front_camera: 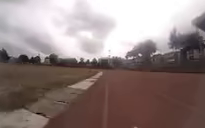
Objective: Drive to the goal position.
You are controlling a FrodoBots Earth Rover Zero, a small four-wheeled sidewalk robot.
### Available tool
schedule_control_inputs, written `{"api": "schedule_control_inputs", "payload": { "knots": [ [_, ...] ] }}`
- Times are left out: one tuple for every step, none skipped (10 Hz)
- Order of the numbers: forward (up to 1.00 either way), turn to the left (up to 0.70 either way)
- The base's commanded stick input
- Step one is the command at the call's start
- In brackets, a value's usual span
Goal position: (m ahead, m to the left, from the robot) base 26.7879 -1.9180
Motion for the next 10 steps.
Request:
{"api": "schedule_control_inputs", "payload": {
  "knots": [
    [1.0,0.0],
    [1.0,0.0],
    [1.0,0.0],
    [1.0,0.0],
    [1.0,0.0],
    [1.0,0.0],
    [1.0,0.0],
    [1.0,0.0],
    [1.0,0.0],
    [1.0,-0.4]
  ]
}}
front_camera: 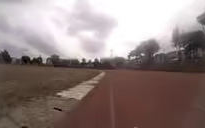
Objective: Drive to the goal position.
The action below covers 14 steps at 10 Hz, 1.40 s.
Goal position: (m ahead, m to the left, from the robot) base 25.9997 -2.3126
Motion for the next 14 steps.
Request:
{"api": "schedule_control_inputs", "payload": {
  "knots": [
    [1.0,-0.4],
    [1.0,-0.4],
    [1.0,-0.4],
    [1.0,-0.17],
    [1.0,0.0],
    [1.0,0.0],
    [1.0,0.0],
    [1.0,0.0],
    [1.0,0.0],
    [1.0,-0.08],
    [1.0,-0.31],
    [1.0,-0.4],
    [1.0,-0.4],
    [1.0,-0.4]
  ]
}}
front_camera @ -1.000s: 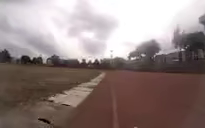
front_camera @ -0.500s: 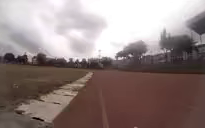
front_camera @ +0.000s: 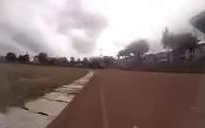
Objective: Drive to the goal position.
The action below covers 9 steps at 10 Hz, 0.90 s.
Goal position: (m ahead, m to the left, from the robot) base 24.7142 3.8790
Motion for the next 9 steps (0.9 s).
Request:
{"api": "schedule_control_inputs", "payload": {
  "knots": [
    [1.0,0.0],
    [1.0,0.0],
    [1.0,0.0],
    [1.0,0.0],
    [1.0,0.0],
    [1.0,0.0],
    [1.0,0.0],
    [1.0,0.0],
    [1.0,0.0]
  ]
}}
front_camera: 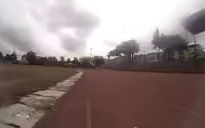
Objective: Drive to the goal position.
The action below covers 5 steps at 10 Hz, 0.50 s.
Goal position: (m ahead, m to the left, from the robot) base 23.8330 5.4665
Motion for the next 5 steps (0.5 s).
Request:
{"api": "schedule_control_inputs", "payload": {
  "knots": [
    [1.0,0.0],
    [1.0,0.0],
    [1.0,0.0],
    [1.0,0.0],
    [1.0,0.0]
  ]
}}
